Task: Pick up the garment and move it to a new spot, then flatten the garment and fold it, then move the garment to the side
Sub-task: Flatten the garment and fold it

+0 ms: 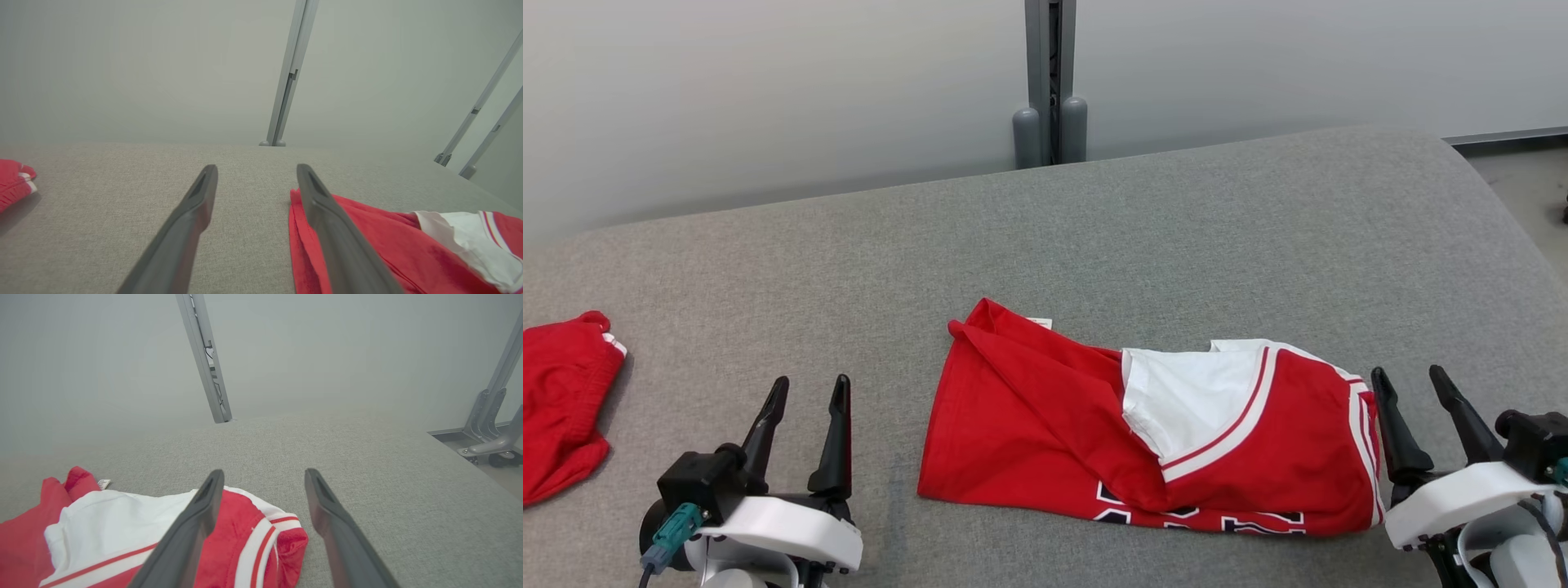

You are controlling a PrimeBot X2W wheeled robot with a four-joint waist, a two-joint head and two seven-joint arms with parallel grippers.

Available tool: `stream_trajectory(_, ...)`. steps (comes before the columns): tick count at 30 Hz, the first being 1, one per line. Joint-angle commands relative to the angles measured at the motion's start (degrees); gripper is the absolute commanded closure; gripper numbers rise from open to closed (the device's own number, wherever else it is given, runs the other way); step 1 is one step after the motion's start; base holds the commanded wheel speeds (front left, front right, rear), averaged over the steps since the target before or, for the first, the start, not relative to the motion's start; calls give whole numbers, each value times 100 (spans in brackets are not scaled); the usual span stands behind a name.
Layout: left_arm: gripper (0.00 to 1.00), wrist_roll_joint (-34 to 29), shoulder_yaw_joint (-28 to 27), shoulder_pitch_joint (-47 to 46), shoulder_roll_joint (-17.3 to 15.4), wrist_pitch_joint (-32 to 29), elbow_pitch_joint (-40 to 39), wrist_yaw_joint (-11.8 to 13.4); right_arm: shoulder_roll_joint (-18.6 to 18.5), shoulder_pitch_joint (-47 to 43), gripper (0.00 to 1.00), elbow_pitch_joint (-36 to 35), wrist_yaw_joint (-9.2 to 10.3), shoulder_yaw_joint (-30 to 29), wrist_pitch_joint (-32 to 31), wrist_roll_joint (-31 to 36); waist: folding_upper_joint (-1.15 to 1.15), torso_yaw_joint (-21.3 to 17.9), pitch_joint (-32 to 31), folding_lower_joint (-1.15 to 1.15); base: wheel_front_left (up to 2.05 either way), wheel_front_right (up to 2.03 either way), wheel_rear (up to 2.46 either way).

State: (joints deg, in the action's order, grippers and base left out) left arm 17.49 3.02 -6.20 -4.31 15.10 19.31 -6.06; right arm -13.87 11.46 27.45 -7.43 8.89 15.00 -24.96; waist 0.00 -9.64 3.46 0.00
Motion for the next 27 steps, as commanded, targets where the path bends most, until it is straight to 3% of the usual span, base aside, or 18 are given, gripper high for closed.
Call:
stream_trajectory(1, 0, 6, -4, -43, -5, 10, 2, -24, 27, -67, 0, -68, -12, -85, 24, 60, 0, 10, 0, 0, 0, 0, 0)
stream_trajectory(7, 0, -11, -5, -58, -10, 10, -8, -22, 330, -239, 0, -373, -12, -289, 25, 368, 0, 50, 13, 0, 0, 0, 0)
stream_trajectory(16, 0, 15, 6, -93, 12, 10, -2, 1, 319, -115, 0, -321, -12, -84, -206, 340, 0, 86, 32, 0, 0, 0, 0)
stream_trajectory(27, 0, 11, 63, -173, 27, 10, 23, -14, 128, 914, 0, -65, -12, 863, -1582, -146, 0, 178, 144, 0, 0, 0, 0)
